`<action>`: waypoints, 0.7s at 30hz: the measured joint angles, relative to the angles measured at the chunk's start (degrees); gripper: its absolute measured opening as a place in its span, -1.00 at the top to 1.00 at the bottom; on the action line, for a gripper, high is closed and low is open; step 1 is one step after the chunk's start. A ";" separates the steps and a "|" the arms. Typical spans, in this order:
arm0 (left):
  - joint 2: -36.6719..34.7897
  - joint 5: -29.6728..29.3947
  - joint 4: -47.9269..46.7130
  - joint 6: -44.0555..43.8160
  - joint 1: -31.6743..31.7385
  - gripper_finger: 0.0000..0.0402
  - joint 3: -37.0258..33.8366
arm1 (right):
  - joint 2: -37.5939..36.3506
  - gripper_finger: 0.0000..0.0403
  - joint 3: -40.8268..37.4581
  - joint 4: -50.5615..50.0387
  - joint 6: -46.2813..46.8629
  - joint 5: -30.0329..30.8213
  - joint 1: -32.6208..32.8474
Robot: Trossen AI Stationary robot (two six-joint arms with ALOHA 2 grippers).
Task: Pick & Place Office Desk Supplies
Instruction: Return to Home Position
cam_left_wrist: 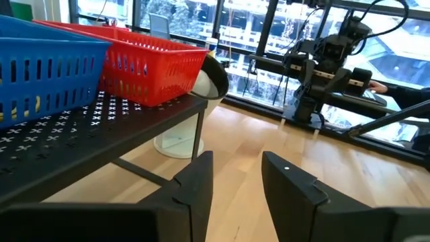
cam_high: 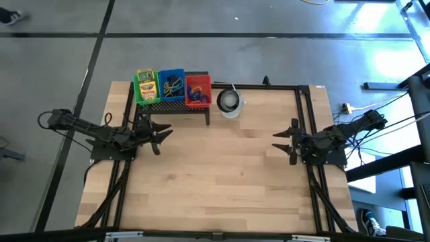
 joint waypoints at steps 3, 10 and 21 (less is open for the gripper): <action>0.00 0.00 -0.40 -0.21 0.00 0.39 0.00 | 0.00 0.00 -0.02 0.34 2.12 1.53 0.00; 0.00 0.00 -0.79 0.43 0.00 0.40 0.00 | 0.02 0.00 -6.15 9.81 2.18 3.36 0.02; 0.00 0.00 -0.81 0.62 0.00 0.41 0.00 | 0.00 0.00 -8.28 14.63 -0.68 2.97 0.02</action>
